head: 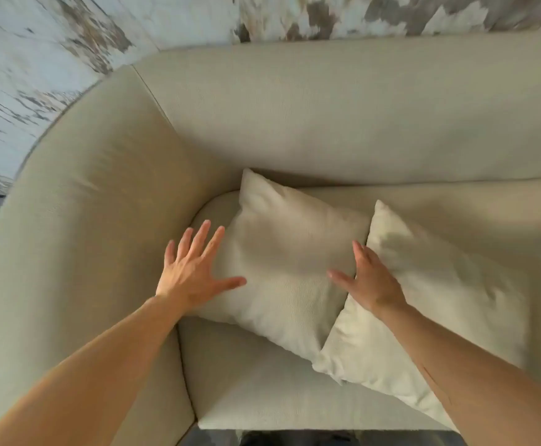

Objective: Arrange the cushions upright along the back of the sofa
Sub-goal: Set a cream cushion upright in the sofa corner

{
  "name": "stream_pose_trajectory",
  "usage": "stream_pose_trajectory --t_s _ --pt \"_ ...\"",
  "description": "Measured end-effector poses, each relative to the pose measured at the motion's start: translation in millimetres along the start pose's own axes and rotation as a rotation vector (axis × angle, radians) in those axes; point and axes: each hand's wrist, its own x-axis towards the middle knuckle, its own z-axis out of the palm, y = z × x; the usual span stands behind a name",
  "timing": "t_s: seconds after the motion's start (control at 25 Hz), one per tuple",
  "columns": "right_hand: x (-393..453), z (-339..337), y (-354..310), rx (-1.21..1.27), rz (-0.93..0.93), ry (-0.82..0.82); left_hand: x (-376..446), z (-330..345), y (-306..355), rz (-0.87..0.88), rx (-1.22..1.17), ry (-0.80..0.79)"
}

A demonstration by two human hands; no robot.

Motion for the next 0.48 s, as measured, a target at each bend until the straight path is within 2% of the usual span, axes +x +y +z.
stream_pose_trajectory --t_s 0.08,0.16,0.28,0.48 --pt "27 19 -1 0.186 0.028 -0.002 31 16 7 -0.065 -0.078 -0.091" --pt "49 32 -8 0.272 0.095 -0.001 63 26 9 -0.151 -0.215 -0.182" --pt "69 45 1 0.394 0.232 -0.013 88 45 12 -0.162 -0.364 -0.285" --pt "103 33 12 0.655 0.393 -0.093 113 50 15 -0.175 -0.640 -0.300"
